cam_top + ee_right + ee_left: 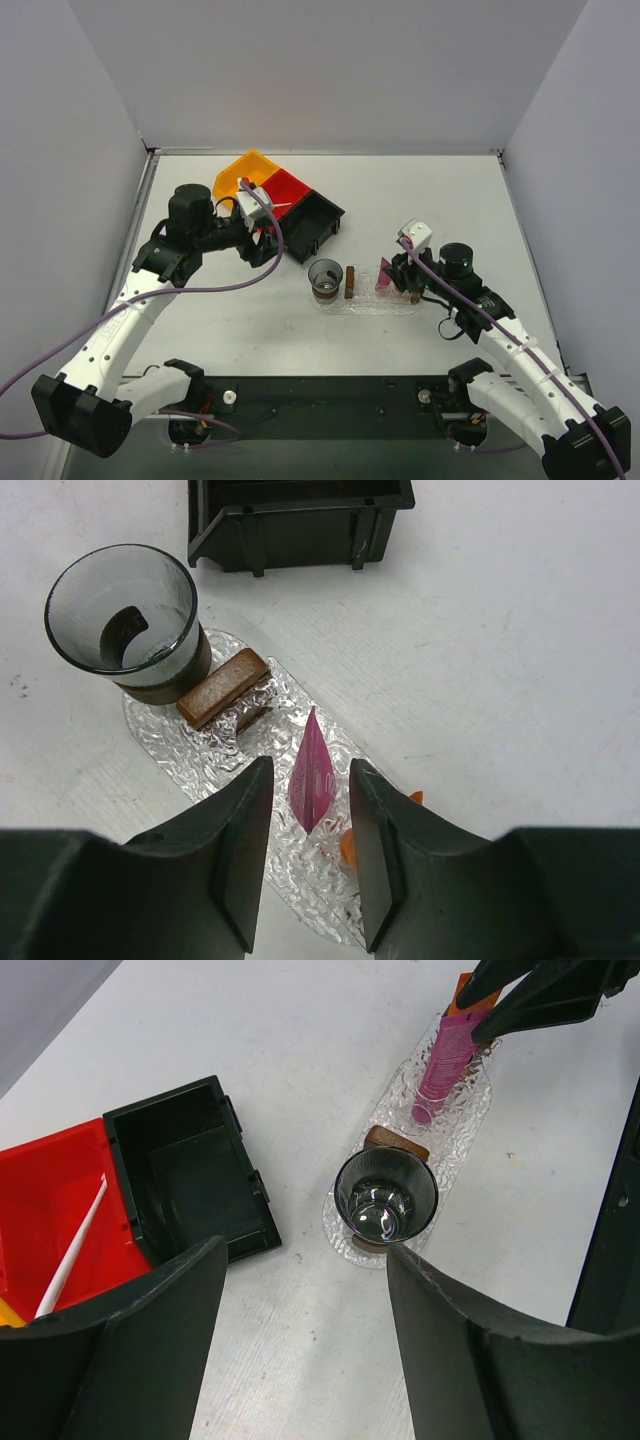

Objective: Prepare toiletry sets of a toothbrush and toothpaste on the tray

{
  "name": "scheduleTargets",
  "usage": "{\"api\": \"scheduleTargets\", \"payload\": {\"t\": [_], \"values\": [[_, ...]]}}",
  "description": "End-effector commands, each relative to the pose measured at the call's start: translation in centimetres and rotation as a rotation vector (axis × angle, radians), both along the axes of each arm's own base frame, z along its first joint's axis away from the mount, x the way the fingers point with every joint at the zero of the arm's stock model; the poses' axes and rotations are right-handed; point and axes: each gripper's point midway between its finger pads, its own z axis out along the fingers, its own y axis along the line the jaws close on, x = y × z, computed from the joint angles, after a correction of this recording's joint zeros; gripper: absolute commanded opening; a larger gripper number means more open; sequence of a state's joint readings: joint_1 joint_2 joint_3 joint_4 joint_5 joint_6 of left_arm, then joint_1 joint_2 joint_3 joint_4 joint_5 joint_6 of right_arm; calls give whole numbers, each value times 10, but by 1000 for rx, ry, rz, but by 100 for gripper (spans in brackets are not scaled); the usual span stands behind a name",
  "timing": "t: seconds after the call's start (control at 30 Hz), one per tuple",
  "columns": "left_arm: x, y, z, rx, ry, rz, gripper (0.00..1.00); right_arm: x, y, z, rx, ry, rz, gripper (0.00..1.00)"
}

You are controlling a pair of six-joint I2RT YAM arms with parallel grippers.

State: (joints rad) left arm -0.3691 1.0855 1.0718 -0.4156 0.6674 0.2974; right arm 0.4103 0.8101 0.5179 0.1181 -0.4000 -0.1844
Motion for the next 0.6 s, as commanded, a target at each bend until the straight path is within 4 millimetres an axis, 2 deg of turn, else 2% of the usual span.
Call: {"api": "scheduleTargets", "payload": {"t": [0.0,0.17,0.3,0.33,0.37,0.43,0.53,0.57], "values": [[-4,1,12,-15,-40,-20,75,6,3,31,38,-87,13,33],[-1,1,8,-11,-37,-11,75,7,-1,51,54,-133,-13,36],[3,1,5,-18,-34,9,76,9,-8,79,74,-168,-63,39],[6,1,6,-22,-41,18,76,10,-10,93,85,-194,-77,40],[8,1,4,-23,-32,28,76,10,-13,100,95,-194,-98,40],[15,4,3,-17,-40,63,76,12,-20,121,113,-228,-146,46],[30,10,-2,5,-40,137,76,12,-25,137,113,-250,-168,57],[35,12,-3,12,-40,158,76,13,-26,136,102,-243,-173,59]]}}
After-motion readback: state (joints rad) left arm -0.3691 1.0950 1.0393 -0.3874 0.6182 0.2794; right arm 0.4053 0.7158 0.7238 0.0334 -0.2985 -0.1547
